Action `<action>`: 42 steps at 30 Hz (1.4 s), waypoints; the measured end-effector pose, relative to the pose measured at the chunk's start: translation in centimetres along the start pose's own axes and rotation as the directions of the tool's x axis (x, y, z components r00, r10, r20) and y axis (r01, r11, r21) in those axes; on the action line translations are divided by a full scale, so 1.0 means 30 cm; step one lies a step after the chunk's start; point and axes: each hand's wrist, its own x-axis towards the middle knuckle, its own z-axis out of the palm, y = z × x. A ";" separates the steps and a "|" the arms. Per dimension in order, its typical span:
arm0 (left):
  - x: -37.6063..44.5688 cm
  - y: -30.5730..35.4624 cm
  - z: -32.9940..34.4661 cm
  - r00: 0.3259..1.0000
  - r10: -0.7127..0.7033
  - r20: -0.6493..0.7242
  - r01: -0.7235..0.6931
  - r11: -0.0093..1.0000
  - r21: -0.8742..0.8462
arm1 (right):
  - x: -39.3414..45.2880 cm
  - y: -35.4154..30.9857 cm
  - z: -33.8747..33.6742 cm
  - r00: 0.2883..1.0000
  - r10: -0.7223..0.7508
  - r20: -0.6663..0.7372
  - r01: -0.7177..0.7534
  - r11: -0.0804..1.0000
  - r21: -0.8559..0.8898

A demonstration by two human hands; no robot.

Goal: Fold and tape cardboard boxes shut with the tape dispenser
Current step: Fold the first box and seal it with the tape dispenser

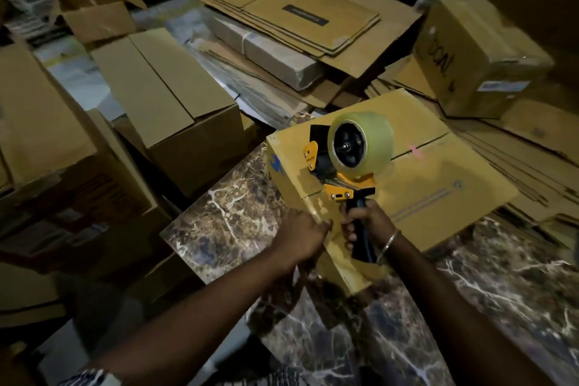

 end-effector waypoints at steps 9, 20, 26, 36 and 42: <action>0.017 -0.003 -0.031 0.994 0.025 0.109 -0.039 0.991 0.124 | 0.023 0.010 0.020 1.000 -0.022 0.013 0.021 0.997 0.076; 0.198 0.033 -0.252 0.997 -0.062 -0.049 0.016 0.765 -0.644 | -0.016 -0.004 0.027 0.998 0.024 0.061 -0.026 0.999 0.035; 0.236 0.108 -0.353 0.909 -0.158 0.386 0.409 0.509 -0.757 | -0.039 -0.040 0.076 0.992 0.012 0.128 -0.016 1.000 0.025; 0.246 0.119 -0.384 0.835 -0.191 0.516 0.503 0.644 -0.576 | -0.031 -0.098 0.090 0.978 -0.040 0.203 0.028 0.998 0.060; 0.292 0.119 -0.419 0.823 -0.159 0.545 0.533 0.550 -0.644 | -0.030 -0.145 0.094 0.993 -0.015 0.117 0.020 0.999 -0.034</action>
